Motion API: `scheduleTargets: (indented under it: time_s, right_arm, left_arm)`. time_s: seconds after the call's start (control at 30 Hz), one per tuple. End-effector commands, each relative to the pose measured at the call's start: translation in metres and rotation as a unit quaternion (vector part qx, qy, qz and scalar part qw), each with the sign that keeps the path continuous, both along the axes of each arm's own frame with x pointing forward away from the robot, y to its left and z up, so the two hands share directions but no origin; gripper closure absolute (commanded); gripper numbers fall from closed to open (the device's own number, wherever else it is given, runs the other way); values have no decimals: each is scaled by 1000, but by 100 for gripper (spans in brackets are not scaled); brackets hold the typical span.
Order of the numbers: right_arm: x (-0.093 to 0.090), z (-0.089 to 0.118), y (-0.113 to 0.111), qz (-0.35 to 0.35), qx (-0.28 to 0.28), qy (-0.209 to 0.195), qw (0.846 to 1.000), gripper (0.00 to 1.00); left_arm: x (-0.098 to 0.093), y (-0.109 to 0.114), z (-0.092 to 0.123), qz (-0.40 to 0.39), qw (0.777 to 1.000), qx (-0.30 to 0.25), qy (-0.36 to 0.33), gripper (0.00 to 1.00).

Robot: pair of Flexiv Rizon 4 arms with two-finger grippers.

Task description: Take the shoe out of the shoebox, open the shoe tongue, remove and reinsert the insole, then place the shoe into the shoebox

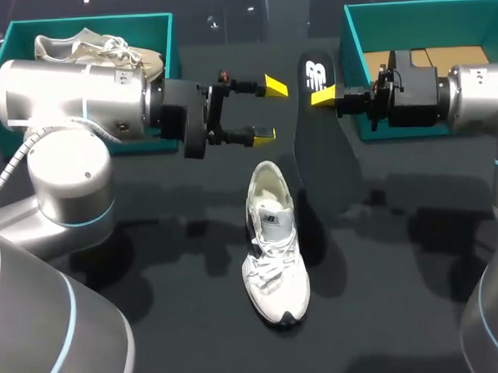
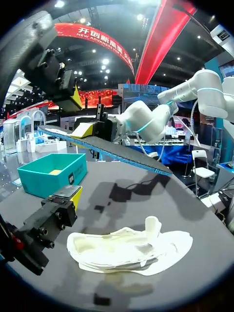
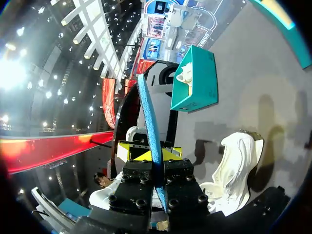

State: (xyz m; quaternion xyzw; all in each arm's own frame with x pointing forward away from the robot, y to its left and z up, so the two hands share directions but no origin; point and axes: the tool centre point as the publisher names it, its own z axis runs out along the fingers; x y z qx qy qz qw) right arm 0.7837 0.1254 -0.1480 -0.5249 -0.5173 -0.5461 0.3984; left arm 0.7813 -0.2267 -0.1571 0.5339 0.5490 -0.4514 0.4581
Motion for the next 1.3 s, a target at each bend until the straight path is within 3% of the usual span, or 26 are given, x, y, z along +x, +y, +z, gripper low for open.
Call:
scheduleTargets:
  time_s: [0.03, 0.07, 0.1, 0.13, 0.2, 0.23, 0.27, 0.7, 0.9, 1.13, 1.3]
  right_arm:
    - [35, -12, 15, 33, 8, 48, 998, 100]
    - [39, -13, 16, 29, 17, 56, 998, 100]
    - [42, -14, 17, 30, 21, 64, 997, 100]
    - [45, -14, 19, 31, 23, 67, 997, 100]
    - [49, -15, 21, 33, 33, 78, 996, 100]
    - [51, -15, 22, 33, 41, 80, 995, 100]
    - [52, -16, 22, 32, 44, 84, 995, 100]
    - [57, -24, 26, 20, 49, 137, 989, 100]
    - [56, -23, 27, 18, 49, 143, 988, 100]
    - [55, -23, 30, 16, 51, 148, 988, 100]
    - [55, -25, 32, 12, 54, 151, 987, 100]
  left_arm:
    - [9, -5, -6, -2, 1000, -14, 5, 0]
    - [9, -5, -7, 0, 1000, -18, 9, 0]
    - [10, -5, -8, 2, 1000, -19, 10, 8]
    - [10, -5, -8, 1, 1000, -22, 10, 27]
    - [11, -7, -10, 2, 1000, -24, 12, 37]
    - [11, -8, -11, 2, 1000, -24, 11, 49]
    - [11, -9, -11, 2, 1000, -26, 11, 51]
    - [16, -20, -18, 12, 1000, -29, 4, 53]
    - [19, -22, -21, 22, 999, -26, 0, 59]
    - [22, -25, -25, 24, 999, -26, 3, 55]
    - [19, -26, -26, 24, 999, -25, 5, 62]
